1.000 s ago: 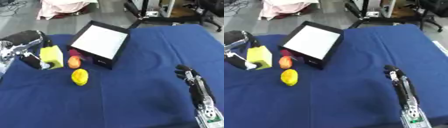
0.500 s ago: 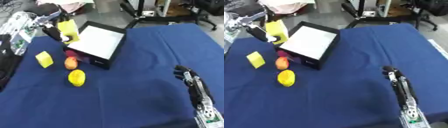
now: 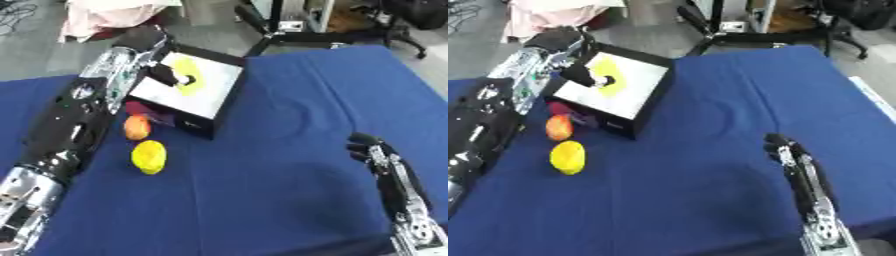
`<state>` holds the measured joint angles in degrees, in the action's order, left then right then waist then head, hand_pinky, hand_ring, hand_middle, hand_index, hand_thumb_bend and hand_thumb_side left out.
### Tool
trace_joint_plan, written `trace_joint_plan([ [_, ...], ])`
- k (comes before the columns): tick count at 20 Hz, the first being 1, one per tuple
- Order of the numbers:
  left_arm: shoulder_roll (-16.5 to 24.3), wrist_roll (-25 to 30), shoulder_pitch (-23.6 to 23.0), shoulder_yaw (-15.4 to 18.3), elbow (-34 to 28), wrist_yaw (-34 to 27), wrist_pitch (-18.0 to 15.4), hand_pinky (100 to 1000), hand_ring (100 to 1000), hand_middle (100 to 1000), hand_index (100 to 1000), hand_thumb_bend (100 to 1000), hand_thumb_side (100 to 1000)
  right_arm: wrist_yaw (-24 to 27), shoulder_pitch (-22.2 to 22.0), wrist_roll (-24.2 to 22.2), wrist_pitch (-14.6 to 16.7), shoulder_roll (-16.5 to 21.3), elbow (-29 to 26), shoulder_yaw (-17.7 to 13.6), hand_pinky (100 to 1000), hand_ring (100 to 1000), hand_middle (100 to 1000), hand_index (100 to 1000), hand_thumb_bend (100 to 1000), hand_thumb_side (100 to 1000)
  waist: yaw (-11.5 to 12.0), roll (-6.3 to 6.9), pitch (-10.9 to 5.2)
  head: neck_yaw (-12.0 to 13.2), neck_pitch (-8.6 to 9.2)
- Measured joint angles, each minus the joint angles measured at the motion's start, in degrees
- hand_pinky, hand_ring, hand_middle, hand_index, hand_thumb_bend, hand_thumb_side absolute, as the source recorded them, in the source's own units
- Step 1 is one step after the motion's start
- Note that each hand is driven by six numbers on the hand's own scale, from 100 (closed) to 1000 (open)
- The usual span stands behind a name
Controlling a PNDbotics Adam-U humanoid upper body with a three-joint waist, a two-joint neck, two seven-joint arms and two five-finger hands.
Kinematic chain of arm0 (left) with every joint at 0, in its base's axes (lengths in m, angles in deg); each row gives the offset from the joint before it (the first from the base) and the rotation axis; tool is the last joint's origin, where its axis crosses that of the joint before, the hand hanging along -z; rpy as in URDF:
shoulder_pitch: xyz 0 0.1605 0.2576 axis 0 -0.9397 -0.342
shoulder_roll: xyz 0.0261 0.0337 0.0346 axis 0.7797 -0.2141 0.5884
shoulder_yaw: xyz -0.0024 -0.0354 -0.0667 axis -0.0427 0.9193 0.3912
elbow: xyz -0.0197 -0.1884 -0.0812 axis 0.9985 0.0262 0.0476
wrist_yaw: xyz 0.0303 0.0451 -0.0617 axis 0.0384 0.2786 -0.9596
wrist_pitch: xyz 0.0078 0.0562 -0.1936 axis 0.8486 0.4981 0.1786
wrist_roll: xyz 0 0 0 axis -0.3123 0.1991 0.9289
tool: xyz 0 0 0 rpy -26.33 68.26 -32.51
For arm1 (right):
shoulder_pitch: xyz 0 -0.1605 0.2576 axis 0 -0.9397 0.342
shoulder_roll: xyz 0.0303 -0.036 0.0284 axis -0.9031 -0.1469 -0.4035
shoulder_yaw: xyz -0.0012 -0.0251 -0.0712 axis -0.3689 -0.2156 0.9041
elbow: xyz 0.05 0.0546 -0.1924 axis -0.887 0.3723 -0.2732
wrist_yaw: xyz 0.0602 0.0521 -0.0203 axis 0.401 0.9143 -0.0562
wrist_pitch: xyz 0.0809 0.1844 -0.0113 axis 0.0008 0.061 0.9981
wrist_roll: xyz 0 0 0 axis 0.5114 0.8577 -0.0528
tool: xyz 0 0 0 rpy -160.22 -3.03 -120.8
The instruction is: Pick up objects on the table and place them in the box.
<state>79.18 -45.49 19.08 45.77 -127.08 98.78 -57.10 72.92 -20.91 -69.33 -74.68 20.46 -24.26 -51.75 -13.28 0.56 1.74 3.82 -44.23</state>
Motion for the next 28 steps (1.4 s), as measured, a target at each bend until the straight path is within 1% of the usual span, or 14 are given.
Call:
trace_joint_plan([
  [3,-1.6,-3.0,-0.2,0.1,1.8,1.5,2.9,862,790,785,887,796,887,0.0,0.0,0.0,0.0,0.0,0.0,0.0,836,796,766,799,100,889,0.0,0.0,0.0,0.1,0.0],
  [6,-1.8,-5.5,-0.4,-0.6,3.2,1.3,4.2,876,811,814,899,774,872,0.0,0.0,0.0,0.0,-0.1,0.0,0.0,836,796,766,799,100,889,0.1,0.0,0.0,0.0,0.0],
  [7,-1.7,-5.9,-0.4,-0.8,3.3,1.0,4.1,874,809,813,899,691,895,0.0,0.0,0.0,0.0,-0.2,0.0,0.0,836,796,766,799,100,894,0.3,0.0,0.0,0.0,0.0],
  [8,-1.4,-5.9,-0.4,-1.1,3.3,0.5,3.8,869,802,807,897,729,856,0.0,0.0,0.0,0.0,-0.2,0.0,0.0,836,796,766,799,100,888,0.4,0.0,0.0,-0.1,0.0],
  [9,-0.9,-5.7,-0.3,-1.3,3.0,0.0,3.4,869,802,807,897,729,856,0.0,0.0,0.0,-0.1,-0.2,0.0,0.0,836,796,766,799,100,888,0.6,0.0,0.0,-0.2,0.0],
  [12,1.8,-4.0,0.0,-1.5,1.1,-2.4,1.4,847,760,769,888,688,836,0.0,-0.1,0.1,-0.1,-0.2,0.0,-0.2,836,796,766,799,100,889,1.4,0.0,0.0,-0.6,0.0],
  [15,5.7,-1.6,0.5,-1.5,-1.4,-4.9,-1.0,850,756,761,889,666,811,0.0,-0.2,0.2,-0.1,-0.2,0.0,-0.4,836,796,766,799,100,889,2.1,0.0,0.0,-1.1,0.0],
  [16,7.1,-0.7,0.6,-1.5,-1.9,-5.9,-1.9,855,755,764,891,655,774,0.0,-0.4,0.3,-0.1,-0.2,0.0,-0.5,836,796,766,799,100,889,2.4,0.0,0.0,-1.2,0.0],
  [20,13.1,2.9,0.0,-1.9,-1.0,-9.2,-4.6,864,761,777,892,699,739,0.0,-0.6,0.5,-0.1,-0.1,0.0,-0.6,836,796,766,799,100,891,2.9,0.02,-0.03,-1.7,0.0],
  [21,14.4,3.9,-0.5,-2.0,-0.1,-9.5,-4.8,866,763,777,890,699,724,0.0,-0.7,0.5,-0.1,0.0,0.0,-0.7,836,796,766,799,100,891,3.0,0.02,-0.03,-1.7,0.0],
  [22,15.7,4.8,-1.2,-2.1,1.0,-9.5,-4.7,864,760,773,887,687,648,0.0,-0.8,0.5,-0.1,0.1,0.0,-0.7,836,796,766,799,100,891,3.1,0.02,-0.03,-1.8,0.0],
  [23,16.6,5.7,-1.8,-2.1,2.2,-9.3,-4.4,863,759,771,886,704,719,0.0,-0.8,0.5,-0.1,0.2,0.1,-0.8,836,796,766,799,100,891,3.1,0.02,-0.04,-1.9,0.0],
  [25,17.6,7.4,-2.8,-1.4,4.7,-8.5,-3.6,855,747,756,877,697,714,0.0,-0.8,0.5,-0.1,0.2,0.1,-0.8,836,796,766,799,100,889,3.1,0.02,-0.04,-1.9,0.0],
  [28,17.7,10.2,-4.3,0.5,8.5,-7.3,-2.2,848,736,743,870,694,718,0.0,-0.8,0.6,-0.1,0.2,0.2,-0.8,836,796,765,799,100,890,3.1,0.02,-0.04,-1.9,0.0],
])
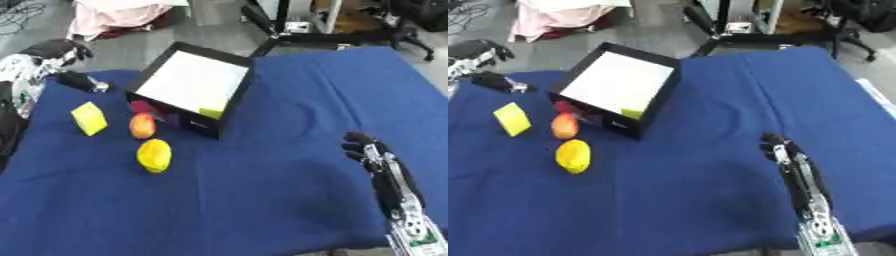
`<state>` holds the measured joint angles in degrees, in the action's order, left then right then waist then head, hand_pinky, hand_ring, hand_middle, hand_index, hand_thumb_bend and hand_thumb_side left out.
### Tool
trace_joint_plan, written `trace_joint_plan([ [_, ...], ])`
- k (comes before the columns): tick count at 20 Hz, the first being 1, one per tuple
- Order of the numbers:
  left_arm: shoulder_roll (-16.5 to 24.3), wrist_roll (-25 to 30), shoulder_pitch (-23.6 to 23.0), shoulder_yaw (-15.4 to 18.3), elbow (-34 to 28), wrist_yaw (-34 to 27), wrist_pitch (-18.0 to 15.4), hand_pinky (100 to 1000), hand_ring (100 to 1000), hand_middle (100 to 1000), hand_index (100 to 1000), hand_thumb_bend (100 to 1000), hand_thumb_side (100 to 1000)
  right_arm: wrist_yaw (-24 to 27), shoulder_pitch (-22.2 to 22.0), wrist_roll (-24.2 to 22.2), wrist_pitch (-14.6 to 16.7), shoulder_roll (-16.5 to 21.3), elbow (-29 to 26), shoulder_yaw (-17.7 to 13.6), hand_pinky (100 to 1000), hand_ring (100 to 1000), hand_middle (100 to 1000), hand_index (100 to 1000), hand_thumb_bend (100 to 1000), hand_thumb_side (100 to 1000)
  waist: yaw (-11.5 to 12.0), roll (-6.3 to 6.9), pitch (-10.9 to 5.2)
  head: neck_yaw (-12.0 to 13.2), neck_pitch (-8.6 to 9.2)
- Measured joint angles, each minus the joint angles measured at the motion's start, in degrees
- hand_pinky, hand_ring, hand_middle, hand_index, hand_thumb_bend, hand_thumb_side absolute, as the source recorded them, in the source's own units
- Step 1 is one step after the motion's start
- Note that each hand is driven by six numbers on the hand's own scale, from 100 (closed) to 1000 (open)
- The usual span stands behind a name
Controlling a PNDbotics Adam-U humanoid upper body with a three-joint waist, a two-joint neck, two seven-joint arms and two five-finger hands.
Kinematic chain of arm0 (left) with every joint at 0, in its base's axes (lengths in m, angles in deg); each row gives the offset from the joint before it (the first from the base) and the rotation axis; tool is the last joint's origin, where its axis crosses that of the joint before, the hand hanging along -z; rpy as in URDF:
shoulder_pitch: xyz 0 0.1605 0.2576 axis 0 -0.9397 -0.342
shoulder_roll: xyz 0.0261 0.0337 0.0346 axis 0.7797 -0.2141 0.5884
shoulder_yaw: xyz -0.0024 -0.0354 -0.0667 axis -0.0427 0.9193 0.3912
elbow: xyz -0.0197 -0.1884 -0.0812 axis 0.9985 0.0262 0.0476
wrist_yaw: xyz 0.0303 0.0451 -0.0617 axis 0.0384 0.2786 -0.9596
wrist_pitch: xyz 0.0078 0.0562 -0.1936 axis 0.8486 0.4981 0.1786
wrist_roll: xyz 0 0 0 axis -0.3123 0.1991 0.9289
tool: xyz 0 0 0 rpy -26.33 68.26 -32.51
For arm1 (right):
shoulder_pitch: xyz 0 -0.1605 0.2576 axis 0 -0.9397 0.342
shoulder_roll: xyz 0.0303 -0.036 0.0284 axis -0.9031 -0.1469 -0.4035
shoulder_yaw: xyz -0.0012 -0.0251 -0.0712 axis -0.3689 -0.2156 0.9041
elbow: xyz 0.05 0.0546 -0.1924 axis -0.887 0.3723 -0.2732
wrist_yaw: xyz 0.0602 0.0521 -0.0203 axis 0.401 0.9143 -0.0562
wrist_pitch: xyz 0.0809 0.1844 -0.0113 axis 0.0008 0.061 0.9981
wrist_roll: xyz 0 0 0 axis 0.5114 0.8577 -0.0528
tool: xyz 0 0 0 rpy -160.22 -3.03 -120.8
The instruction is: Pick up objects on the table and place them in the box.
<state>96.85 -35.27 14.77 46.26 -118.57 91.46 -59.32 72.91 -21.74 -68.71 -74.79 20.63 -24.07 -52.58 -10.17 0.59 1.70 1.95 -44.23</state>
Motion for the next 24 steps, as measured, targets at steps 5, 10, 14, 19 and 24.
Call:
trace_joint_plan([
  [5,0.0,4.9,-1.1,2.3,1.9,0.2,1.5,834,703,707,844,672,696,0.0,0.0,0.1,0.0,0.0,0.1,0.0,836,796,766,798,100,892,0.1,0.0,0.02,0.2,0.0],
  [10,-0.1,9.8,-2.1,3.1,0.3,-0.4,3.0,811,646,644,803,598,629,0.0,0.0,0.1,0.0,0.0,0.1,0.0,836,795,765,798,100,892,0.1,-0.02,0.03,0.4,0.0],
  [14,-0.7,12.6,-3.0,3.1,-0.6,-1.1,3.4,799,629,624,789,585,607,0.0,0.0,0.1,0.0,0.0,0.1,0.0,836,795,765,798,100,891,0.1,-0.02,0.04,0.4,0.0],
  [19,-1.6,13.3,-3.6,3.0,-1.0,-1.1,3.3,737,519,496,682,422,389,0.0,0.1,0.1,0.0,0.0,0.1,0.0,836,795,765,798,100,890,0.1,-0.02,0.04,0.4,0.0],
  [24,-1.7,10.7,-3.5,3.0,-2.6,-0.8,3.5,682,435,395,587,306,274,0.0,0.1,0.1,0.0,0.0,0.1,0.0,836,795,765,797,100,892,0.0,-0.02,0.04,0.3,0.0],
])
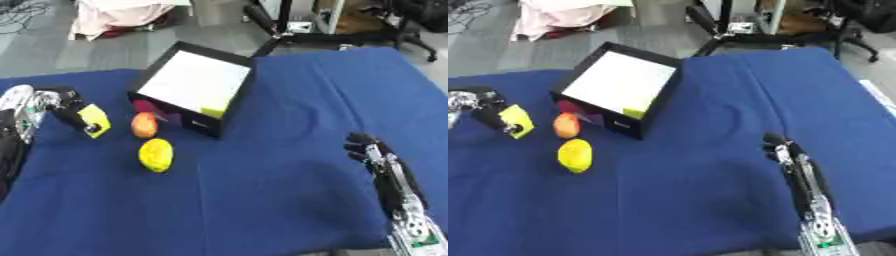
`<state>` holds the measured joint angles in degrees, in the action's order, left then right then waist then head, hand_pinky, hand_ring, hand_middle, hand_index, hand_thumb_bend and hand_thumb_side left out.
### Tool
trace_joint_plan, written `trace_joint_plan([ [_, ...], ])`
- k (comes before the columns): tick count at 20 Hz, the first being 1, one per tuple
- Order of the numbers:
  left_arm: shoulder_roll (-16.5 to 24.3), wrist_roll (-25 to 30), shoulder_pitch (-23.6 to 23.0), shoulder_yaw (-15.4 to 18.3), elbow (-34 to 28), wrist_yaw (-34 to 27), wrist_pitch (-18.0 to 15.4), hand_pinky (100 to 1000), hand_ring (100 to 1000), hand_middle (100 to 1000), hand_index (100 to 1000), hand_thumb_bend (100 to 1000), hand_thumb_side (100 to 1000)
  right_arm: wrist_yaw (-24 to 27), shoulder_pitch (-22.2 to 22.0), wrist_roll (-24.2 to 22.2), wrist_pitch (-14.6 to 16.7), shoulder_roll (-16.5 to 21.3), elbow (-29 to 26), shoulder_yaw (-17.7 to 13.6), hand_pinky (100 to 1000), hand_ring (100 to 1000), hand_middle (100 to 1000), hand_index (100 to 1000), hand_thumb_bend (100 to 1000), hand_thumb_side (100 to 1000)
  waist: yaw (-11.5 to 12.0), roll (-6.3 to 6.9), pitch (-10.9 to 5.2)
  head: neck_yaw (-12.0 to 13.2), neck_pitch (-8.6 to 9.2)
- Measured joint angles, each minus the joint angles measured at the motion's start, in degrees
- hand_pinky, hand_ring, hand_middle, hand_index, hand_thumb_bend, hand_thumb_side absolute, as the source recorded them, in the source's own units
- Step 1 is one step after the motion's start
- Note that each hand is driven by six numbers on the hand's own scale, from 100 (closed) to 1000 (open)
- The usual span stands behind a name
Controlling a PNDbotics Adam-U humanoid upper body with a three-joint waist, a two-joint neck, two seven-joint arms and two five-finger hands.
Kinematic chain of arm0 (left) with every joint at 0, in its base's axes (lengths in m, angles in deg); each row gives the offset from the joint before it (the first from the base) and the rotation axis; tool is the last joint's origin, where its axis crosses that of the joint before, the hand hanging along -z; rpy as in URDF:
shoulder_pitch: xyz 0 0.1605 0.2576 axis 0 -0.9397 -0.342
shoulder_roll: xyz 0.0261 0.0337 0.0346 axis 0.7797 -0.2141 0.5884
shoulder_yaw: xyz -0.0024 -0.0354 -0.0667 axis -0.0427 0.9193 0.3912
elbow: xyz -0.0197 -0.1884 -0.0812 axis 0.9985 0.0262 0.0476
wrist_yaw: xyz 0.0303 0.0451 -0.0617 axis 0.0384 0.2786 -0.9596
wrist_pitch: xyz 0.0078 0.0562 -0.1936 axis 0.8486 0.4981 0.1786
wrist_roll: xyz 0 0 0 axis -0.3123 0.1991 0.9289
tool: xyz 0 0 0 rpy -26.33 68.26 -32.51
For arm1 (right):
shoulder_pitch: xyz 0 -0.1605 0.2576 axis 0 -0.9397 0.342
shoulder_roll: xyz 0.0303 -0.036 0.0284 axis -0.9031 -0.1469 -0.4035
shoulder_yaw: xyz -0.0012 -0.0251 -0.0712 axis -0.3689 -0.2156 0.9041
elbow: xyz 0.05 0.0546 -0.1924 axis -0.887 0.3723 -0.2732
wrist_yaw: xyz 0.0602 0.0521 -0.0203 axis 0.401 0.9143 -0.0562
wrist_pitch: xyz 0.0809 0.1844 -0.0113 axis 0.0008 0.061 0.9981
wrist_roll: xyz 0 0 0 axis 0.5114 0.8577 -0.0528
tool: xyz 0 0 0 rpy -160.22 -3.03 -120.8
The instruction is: Pick up objects on the table and place them in the box.
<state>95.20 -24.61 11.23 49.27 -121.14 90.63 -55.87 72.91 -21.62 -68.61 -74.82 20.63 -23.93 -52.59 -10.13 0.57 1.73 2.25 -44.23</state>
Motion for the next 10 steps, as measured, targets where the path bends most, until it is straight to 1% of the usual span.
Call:
trace_joint_plan([
  [2,0.0,-1.5,0.9,0.0,-1.1,-0.6,0.0,676,428,385,580,280,264,0.0,0.0,0.0,0.0,0.0,0.0,0.0,836,795,765,797,100,893,0.1,0.0,0.0,0.0,0.0],
  [5,0.0,-3.5,3.7,-0.2,-3.6,-2.2,-0.6,683,427,380,578,247,246,0.0,0.0,0.0,-0.1,0.0,0.0,0.0,836,795,765,798,100,892,0.1,0.0,-0.01,0.0,0.0],
  [7,-0.4,-4.8,5.7,-0.7,-5.8,-3.6,-1.1,702,443,394,593,248,229,0.0,-0.1,0.0,-0.1,0.0,0.0,0.0,836,795,765,798,100,891,0.1,0.0,-0.03,0.2,0.0],
  [10,-2.5,-7.1,8.4,-2.3,-9.1,-5.1,-1.6,706,450,402,600,263,244,0.0,-0.1,0.0,-0.1,0.0,0.0,0.0,836,795,765,798,100,892,-0.3,0.0,-0.04,0.3,0.0],
])
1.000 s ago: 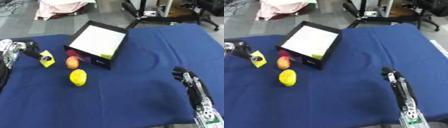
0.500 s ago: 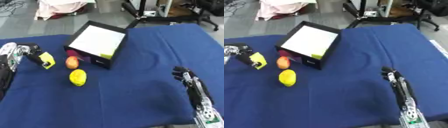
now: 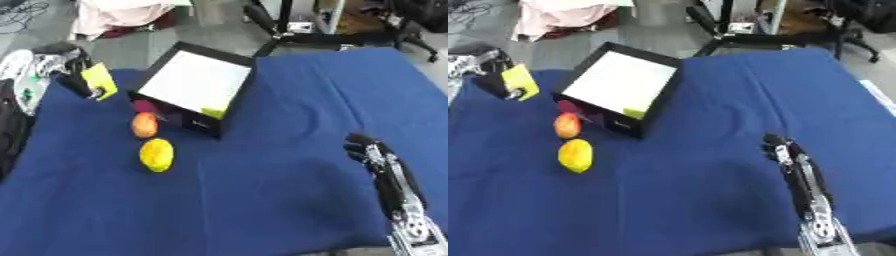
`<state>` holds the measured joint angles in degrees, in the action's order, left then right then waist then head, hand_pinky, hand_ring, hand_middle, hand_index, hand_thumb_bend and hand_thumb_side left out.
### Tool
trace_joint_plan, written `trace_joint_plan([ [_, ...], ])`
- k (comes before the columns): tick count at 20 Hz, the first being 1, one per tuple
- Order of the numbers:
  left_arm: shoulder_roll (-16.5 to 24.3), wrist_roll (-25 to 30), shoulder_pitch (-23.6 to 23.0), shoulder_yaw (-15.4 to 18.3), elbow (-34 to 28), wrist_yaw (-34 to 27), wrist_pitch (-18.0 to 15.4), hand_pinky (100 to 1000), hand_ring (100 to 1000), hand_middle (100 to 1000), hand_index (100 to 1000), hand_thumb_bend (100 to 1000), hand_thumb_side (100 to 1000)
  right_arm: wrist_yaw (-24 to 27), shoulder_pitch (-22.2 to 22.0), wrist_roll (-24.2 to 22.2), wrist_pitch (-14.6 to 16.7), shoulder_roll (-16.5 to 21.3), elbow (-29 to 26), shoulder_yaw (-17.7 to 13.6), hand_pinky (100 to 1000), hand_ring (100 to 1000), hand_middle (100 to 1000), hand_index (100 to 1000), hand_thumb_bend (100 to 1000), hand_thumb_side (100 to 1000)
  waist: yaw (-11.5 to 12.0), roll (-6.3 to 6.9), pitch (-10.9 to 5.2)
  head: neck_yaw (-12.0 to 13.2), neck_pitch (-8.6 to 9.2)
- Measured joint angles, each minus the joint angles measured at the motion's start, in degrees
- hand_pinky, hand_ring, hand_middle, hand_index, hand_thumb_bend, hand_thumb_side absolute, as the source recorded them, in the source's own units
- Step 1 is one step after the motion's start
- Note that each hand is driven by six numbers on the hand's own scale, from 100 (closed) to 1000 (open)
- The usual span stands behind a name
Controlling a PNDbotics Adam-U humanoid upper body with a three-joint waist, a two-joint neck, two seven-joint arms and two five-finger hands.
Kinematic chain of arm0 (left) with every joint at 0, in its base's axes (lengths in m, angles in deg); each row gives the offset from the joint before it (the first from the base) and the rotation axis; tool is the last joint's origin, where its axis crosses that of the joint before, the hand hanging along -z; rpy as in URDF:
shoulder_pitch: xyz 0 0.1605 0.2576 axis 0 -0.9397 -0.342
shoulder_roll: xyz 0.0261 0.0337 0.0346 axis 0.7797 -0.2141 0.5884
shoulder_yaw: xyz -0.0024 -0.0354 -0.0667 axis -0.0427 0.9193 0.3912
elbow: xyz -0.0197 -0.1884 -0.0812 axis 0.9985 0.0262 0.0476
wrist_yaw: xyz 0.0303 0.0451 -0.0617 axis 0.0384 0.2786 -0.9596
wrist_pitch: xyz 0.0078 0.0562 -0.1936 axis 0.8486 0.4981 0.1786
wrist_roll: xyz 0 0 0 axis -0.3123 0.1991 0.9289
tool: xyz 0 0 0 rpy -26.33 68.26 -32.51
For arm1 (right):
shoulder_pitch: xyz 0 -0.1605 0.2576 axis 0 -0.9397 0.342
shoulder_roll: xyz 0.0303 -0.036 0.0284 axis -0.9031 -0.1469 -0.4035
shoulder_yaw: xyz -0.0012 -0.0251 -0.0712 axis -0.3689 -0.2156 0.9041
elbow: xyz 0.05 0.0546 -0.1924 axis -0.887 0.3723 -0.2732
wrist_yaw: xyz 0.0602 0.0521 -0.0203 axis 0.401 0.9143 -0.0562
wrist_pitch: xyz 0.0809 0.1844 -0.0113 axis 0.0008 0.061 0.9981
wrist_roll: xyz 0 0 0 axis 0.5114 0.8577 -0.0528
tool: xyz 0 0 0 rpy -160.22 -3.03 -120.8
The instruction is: Pick up objects on the table and place them in the box.
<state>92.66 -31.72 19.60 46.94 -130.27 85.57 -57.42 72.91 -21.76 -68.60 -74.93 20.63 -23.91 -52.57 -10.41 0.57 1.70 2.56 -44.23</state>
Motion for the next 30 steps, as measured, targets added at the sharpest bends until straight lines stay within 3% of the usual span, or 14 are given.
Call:
trace_joint_plan([
  [6,-7.5,-3.9,1.4,-3.0,-0.4,1.0,0.4,722,471,429,623,315,289,0.0,0.2,-0.2,-0.1,0.0,0.0,0.1,836,795,765,798,100,893,-1.3,0.0,0.0,0.1,0.0],
  [7,-8.9,-4.6,1.4,-3.3,0.4,1.6,0.6,736,496,461,653,495,266,0.0,0.2,-0.2,0.0,0.0,0.0,0.1,836,796,765,798,100,892,-1.4,0.0,0.03,0.1,0.0],
  [8,-10.2,-5.3,1.4,-3.6,1.2,2.4,0.8,738,499,463,655,344,318,0.0,0.4,-0.3,0.0,0.0,0.0,0.2,836,796,765,798,100,892,-1.5,0.0,0.04,0.1,0.0],
  [9,-11.4,-5.9,1.1,-3.9,2.1,3.3,1.0,747,519,483,674,360,333,0.0,0.4,-0.4,0.0,0.0,0.0,0.3,836,796,765,798,100,891,-1.6,0.0,0.04,0.1,0.0],
  [12,-14.0,-7.1,0.1,-4.4,4.6,6.1,1.0,774,609,583,790,487,458,0.0,0.4,-0.5,0.0,-0.1,0.0,0.4,836,795,765,798,100,891,-1.8,0.0,0.04,0.1,0.0],
  [15,-14.7,-7.8,-0.4,-4.4,5.8,8.4,1.0,817,727,729,881,732,710,0.0,0.4,-0.5,0.0,-0.1,0.0,0.4,836,796,766,798,100,892,-1.8,-0.01,0.04,0.0,0.0],
  [18,-14.3,-8.0,-0.4,-4.4,5.6,9.2,1.1,852,789,806,910,790,843,0.0,0.4,-0.6,-0.1,-0.1,0.0,0.4,836,796,766,798,100,892,-1.5,-0.01,0.04,-0.1,0.0],
  [21,-12.4,-7.4,-0.2,-4.5,3.7,8.5,0.8,879,821,850,931,773,845,0.0,0.4,-0.6,-0.1,-0.1,0.0,0.4,837,796,766,798,100,891,-1.1,-0.01,0.04,-0.1,0.0],
  [25,-8.1,-4.6,-0.1,-5.9,-1.3,5.7,-1.6,827,704,709,851,608,645,0.0,0.3,-0.6,-0.1,-0.1,0.0,0.3,837,796,766,798,100,894,-0.3,-0.01,0.04,-0.2,0.0],
  [27,-5.7,-2.9,-0.4,-7.6,-4.2,4.0,-3.3,814,661,660,831,571,580,0.0,0.3,-0.6,-0.1,-0.1,0.0,0.3,837,796,766,798,100,893,0.0,-0.01,0.04,-0.3,0.0],
  [30,-1.4,0.4,-2.9,-11.2,-9.1,0.8,-6.4,808,646,642,817,574,558,0.0,0.3,-0.5,-0.1,0.0,0.0,0.1,837,796,766,798,100,893,0.3,0.02,0.03,-0.8,0.0],
])
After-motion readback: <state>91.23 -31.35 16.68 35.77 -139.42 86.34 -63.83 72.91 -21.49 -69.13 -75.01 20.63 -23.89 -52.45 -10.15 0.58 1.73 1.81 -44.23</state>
